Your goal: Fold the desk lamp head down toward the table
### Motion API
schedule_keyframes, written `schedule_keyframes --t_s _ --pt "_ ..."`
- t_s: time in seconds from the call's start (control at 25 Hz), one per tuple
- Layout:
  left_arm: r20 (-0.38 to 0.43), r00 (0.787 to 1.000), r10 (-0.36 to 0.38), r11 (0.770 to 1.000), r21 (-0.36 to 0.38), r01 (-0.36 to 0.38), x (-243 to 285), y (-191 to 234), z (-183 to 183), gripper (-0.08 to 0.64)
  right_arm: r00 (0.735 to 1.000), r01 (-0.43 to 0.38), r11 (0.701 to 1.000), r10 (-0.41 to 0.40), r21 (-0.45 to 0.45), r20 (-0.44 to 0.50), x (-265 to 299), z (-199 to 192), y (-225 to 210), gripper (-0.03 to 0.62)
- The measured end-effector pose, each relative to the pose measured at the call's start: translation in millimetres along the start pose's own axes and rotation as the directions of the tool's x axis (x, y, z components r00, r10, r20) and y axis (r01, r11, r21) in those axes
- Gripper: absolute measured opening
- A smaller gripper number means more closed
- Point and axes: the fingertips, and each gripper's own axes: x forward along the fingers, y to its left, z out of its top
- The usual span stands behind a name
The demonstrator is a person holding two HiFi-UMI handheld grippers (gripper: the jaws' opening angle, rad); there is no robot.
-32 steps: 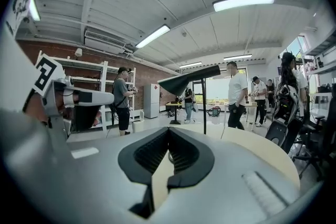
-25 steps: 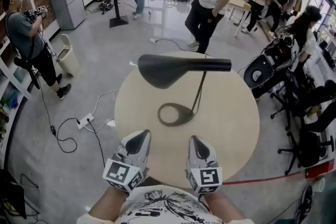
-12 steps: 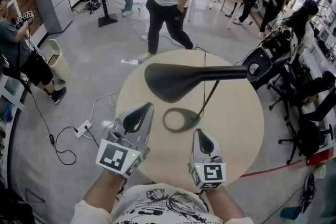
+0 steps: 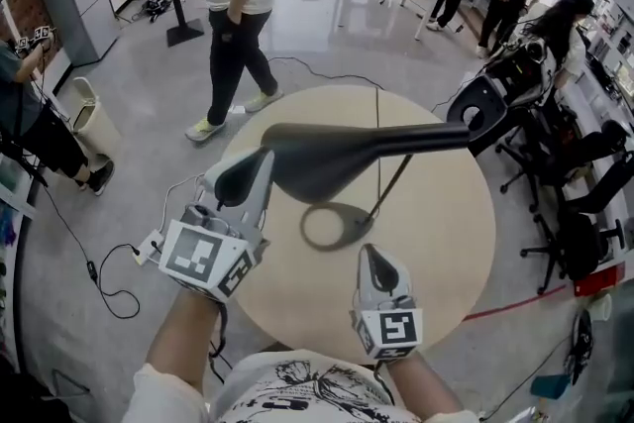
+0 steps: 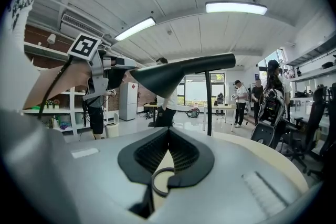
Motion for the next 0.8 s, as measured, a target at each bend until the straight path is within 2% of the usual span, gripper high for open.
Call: schedule_keyframes --t_s 0.24,0.48,0.8 --pt "-0.009 1.0 -0.002 1.0 -0.01 0.002 6 1 -11 0.005 1.0 0.02 1.0 -0.02 0.017 -0.019 5 -6 -7 0.009" --pt "-0.055 0.998 -0.013 0.999 -0.048 0.011 6 -6 -40 0.005 1.0 0.02 1.0 -0.019 0.018 -0.021 8 -9 -9 0.009" --pt "-0.136 0.99 -0.035 0.998 -0.064 0.027 7 -11 -83 0.005 0.999 0.03 0.999 -0.029 0.022 -0.037 12 -17 -8 0.009"
